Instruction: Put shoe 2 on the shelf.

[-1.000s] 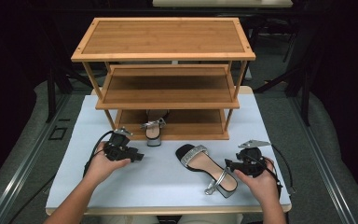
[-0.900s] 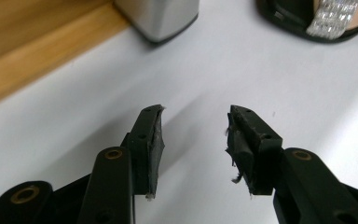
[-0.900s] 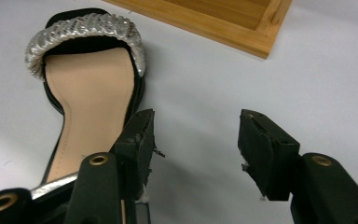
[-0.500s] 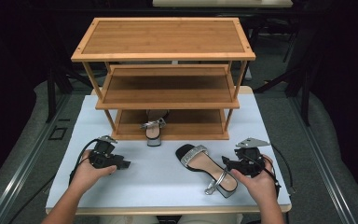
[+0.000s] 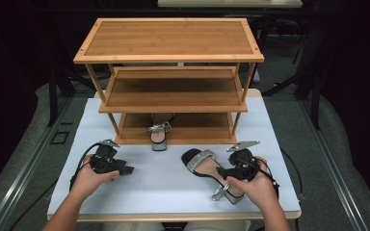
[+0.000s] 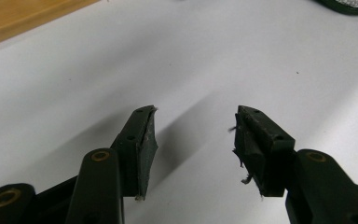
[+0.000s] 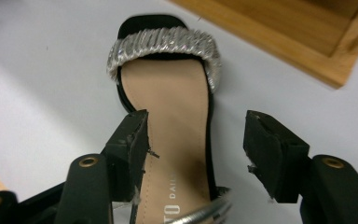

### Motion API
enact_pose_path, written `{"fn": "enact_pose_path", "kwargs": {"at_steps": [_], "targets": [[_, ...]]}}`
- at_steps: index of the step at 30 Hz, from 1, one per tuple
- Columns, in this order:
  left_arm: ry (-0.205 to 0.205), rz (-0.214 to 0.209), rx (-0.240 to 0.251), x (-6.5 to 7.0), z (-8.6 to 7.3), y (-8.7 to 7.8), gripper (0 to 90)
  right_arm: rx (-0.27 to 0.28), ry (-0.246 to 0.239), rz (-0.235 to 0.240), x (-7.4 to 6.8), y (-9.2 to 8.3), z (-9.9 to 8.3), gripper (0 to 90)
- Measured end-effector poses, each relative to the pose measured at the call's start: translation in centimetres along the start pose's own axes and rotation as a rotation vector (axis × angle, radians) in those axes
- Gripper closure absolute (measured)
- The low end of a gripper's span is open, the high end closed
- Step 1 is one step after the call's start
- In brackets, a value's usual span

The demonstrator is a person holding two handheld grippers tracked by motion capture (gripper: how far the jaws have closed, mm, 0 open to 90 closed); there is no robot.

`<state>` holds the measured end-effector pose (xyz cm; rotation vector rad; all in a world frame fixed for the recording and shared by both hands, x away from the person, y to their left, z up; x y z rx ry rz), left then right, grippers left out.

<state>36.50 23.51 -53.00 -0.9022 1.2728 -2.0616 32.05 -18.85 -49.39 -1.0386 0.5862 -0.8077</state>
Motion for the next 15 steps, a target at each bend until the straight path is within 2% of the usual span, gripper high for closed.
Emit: {"fn": "enact_pose_path", "kwargs": {"at_steps": [6, 7, 8, 9, 10, 12, 15], "targets": [[-0.003, -0.005, 0.01, -0.2, -0.1, -0.4, 48.1, -0.123, -0.042, 0.012, 0.0, 1.3, 1.3, 38.0], [-0.001, -0.005, 0.008, -0.3, -0.1, -0.5, 47.9, -0.145, -0.046, 0.002, -0.1, 1.5, 1.4, 37.5], [-0.002, -0.005, 0.01, -0.3, -0.2, -0.5, 47.9, -0.154, -0.053, 0.017, 0.0, 1.6, 1.4, 37.2], [-0.004, -0.006, 0.013, -0.3, -0.2, -0.6, 47.9, -0.177, -0.054, -0.012, 0.0, 1.7, 1.5, 37.0], [-0.003, -0.005, 0.013, -0.3, -0.2, -0.6, 47.8, -0.194, -0.057, 0.013, 0.1, 1.9, 1.6, 36.7], [-0.005, -0.008, 0.016, -0.3, -0.2, -0.7, 47.5, -0.218, -0.061, 0.002, 0.2, 2.0, 1.7, 36.5], [-0.007, -0.01, 0.017, -0.3, -0.3, -0.7, 47.1, -0.246, -0.068, 0.017, 0.2, 2.2, 1.8, 36.4]]}}
Point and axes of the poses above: each handheld gripper's, and its own axes: y roughly forward along the jaws, z roughly out of its top, x roughly to its right, the point moved 1 cm from there along y, roughly forward along the jaws, and after that the axes turned 14 degrees about -x, right-handed, at the moved point
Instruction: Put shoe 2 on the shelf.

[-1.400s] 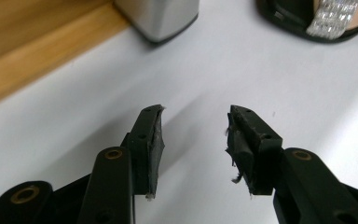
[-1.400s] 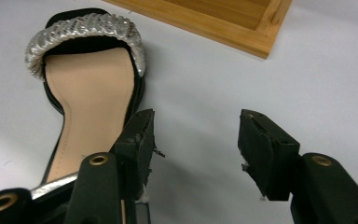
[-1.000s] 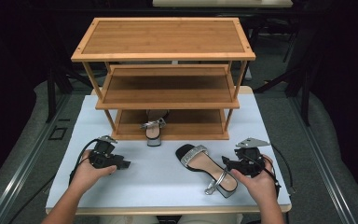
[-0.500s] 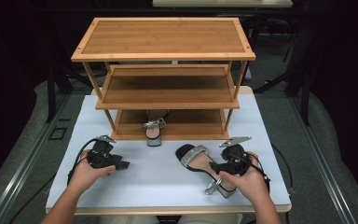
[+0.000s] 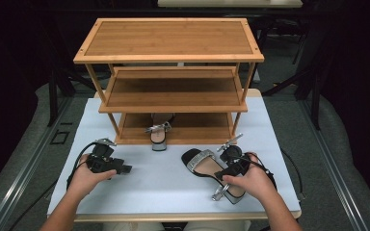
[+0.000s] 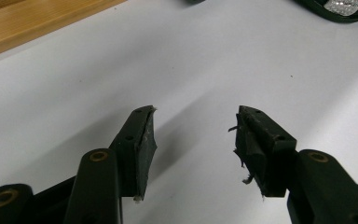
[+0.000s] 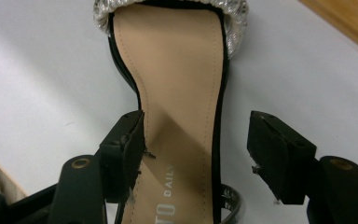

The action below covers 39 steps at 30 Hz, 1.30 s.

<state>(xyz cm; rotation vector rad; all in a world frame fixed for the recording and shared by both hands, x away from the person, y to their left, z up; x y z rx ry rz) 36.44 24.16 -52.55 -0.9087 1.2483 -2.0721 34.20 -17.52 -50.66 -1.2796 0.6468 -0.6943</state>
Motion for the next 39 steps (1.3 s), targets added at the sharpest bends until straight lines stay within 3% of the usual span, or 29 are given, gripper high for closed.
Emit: {"fn": "enact_pose_path", "kwargs": {"at_steps": [6, 14, 22, 25, 28, 31, 39], "targets": [[-0.004, 0.001, -0.011, -0.2, 0.0, 0.3, 46.0, -0.035, -0.019, 0.03, -0.1, -0.2, 0.3, 35.9], [-0.012, 0.001, -0.015, -0.2, -0.1, 0.6, 45.4, -0.091, -0.029, 0.033, -0.3, 0.1, 0.9, 34.2], [-0.013, 0.0, -0.023, -0.3, -0.1, 0.7, 45.3, -0.144, -0.061, 0.006, -0.8, 0.6, 1.2, 34.3], [-0.013, 0.0, -0.025, -0.3, -0.2, 0.8, 45.3, -0.163, -0.045, -0.006, -0.7, 0.8, 1.1, 34.5], [-0.015, 0.0, -0.029, -0.3, -0.2, 0.9, 45.2, -0.163, -0.042, 0.023, -0.6, 1.1, 1.0, 35.2], [-0.015, 0.0, -0.03, -0.4, -0.2, 1.0, 45.2, -0.169, -0.046, 0.015, -0.7, 1.3, 1.0, 37.2], [-0.012, 0.0, -0.034, -0.4, -0.2, 1.0, 45.2, -0.166, 0.0, 0.013, -0.9, 1.3, 0.9, 39.9]]}}
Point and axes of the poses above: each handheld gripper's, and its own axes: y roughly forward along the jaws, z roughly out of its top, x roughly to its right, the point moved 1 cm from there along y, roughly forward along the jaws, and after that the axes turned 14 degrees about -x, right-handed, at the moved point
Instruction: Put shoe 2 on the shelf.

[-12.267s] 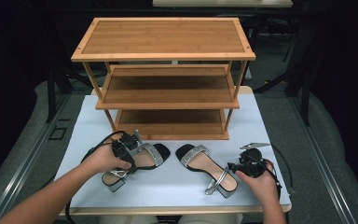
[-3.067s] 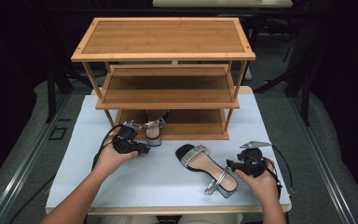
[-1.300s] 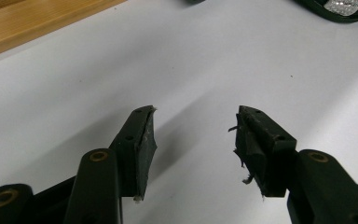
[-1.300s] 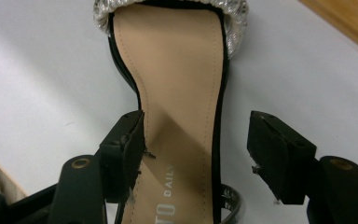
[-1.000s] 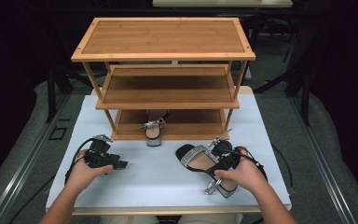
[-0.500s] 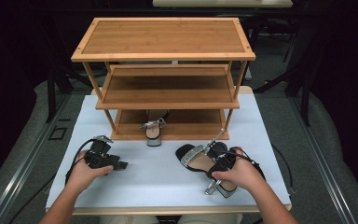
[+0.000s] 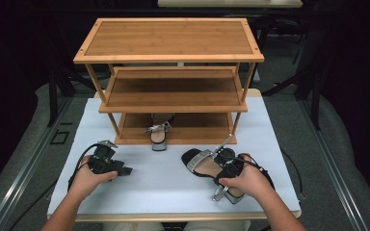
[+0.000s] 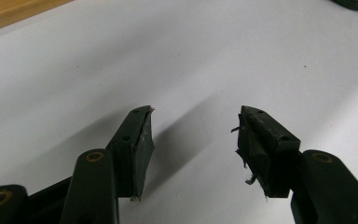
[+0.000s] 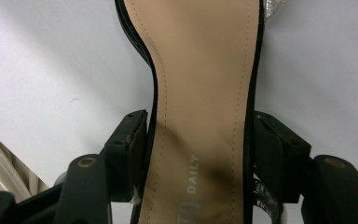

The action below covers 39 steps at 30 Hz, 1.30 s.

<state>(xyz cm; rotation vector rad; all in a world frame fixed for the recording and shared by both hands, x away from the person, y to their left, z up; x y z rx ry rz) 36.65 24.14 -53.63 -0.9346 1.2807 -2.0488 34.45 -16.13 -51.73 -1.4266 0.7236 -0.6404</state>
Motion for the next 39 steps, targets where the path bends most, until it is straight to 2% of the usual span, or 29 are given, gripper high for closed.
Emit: {"fn": "enact_pose_path", "kwargs": {"at_steps": [8, 15, 18, 25, 31, 35, 39], "targets": [[-0.009, -0.004, 0.0, -0.1, 0.0, 0.0, 45.2, 0.022, 0.05, 0.015, 0.0, 0.0, -0.2, 41.6], [-0.011, -0.005, 0.001, -0.1, -0.1, 0.1, 45.3, 0.059, 0.069, 0.033, 0.2, 0.0, -0.7, 41.9], [-0.013, -0.006, 0.002, -0.2, -0.1, 0.1, 45.2, 0.076, 0.082, 0.055, 0.3, -0.1, -0.8, 42.0], [-0.015, -0.01, 0.0, -0.3, -0.1, 0.2, 45.2, 0.12, 0.095, 0.056, 0.6, -0.7, -0.7, 42.0], [-0.013, -0.01, -0.004, -0.2, -0.1, 0.3, 45.2, 0.165, 0.127, 0.064, 1.0, -1.4, 0.6, 42.0], [-0.008, -0.011, -0.009, -0.3, -0.1, 0.3, 45.2, 0.178, 0.148, 0.045, 1.4, -1.5, 2.2, 42.0], [-0.013, -0.015, -0.012, -0.3, -0.1, 0.5, 45.2, 0.193, 0.175, 0.053, 1.9, -1.2, 3.9, 42.0]]}}
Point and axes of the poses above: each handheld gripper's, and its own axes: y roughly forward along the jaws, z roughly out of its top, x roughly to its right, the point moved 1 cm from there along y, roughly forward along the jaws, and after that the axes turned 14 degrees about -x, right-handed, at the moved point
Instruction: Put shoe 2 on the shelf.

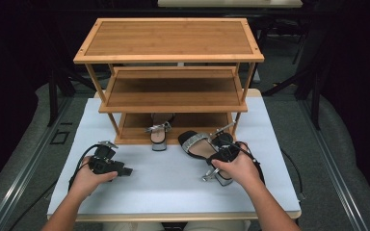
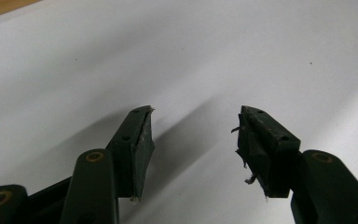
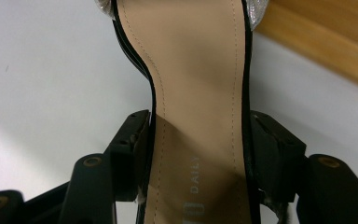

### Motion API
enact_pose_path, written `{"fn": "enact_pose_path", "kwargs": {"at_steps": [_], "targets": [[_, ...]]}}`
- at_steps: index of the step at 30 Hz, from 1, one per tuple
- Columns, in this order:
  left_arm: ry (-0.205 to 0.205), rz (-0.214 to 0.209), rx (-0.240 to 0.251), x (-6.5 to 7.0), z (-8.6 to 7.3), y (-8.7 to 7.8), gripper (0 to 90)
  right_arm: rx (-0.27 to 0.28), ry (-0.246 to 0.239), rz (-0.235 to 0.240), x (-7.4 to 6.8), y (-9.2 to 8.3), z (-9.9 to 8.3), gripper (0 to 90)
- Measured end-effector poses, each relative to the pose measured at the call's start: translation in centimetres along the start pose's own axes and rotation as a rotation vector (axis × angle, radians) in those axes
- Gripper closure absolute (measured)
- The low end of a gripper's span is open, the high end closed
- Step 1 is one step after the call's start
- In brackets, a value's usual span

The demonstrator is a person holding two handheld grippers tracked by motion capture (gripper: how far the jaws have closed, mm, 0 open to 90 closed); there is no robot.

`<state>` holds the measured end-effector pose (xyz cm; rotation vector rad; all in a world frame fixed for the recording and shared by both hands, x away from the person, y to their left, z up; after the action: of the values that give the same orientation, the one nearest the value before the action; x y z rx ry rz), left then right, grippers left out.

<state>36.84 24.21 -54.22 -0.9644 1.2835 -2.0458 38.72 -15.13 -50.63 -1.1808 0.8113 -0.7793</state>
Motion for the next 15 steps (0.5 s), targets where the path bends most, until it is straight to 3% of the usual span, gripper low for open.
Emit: {"fn": "enact_pose_path", "kwargs": {"at_steps": [2, 4, 6, 7, 10, 15], "targets": [[0.0, 0.001, -0.001, -0.1, 0.0, 0.0, 45.2, 0.012, 0.031, -0.016, 0.0, 0.4, 0.8, 42.0], [-0.001, -0.001, 0.002, -0.1, 0.0, -0.1, 45.1, 0.014, 0.033, 0.04, 0.2, 0.8, 1.5, 42.0], [-0.002, 0.001, 0.0, -0.2, 0.0, 0.0, 45.1, 0.022, 0.058, -0.016, 0.1, 1.2, 2.2, 42.0], [-0.002, 0.0, -0.002, -0.2, -0.1, 0.0, 45.1, 0.023, 0.063, -0.021, 0.1, 1.3, 2.4, 42.0], [0.002, 0.0, -0.008, -0.2, -0.1, 0.1, 45.1, 0.028, 0.075, -0.004, 0.1, 1.6, 3.1, 42.0], [-0.002, 0.001, -0.003, -0.4, -0.1, 0.0, 45.1, 0.033, 0.108, -0.016, -0.1, 1.9, 3.7, 41.9]]}}
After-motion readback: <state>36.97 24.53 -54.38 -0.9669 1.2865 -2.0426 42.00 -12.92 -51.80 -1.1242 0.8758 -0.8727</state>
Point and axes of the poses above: each handheld gripper's, and its own axes: y roughly forward along the jaws, z roughly out of its top, x roughly to its right, the point moved 1 cm from there along y, roughly forward along the jaws, and after that the axes turned 14 degrees about -x, right-handed, at the moved point
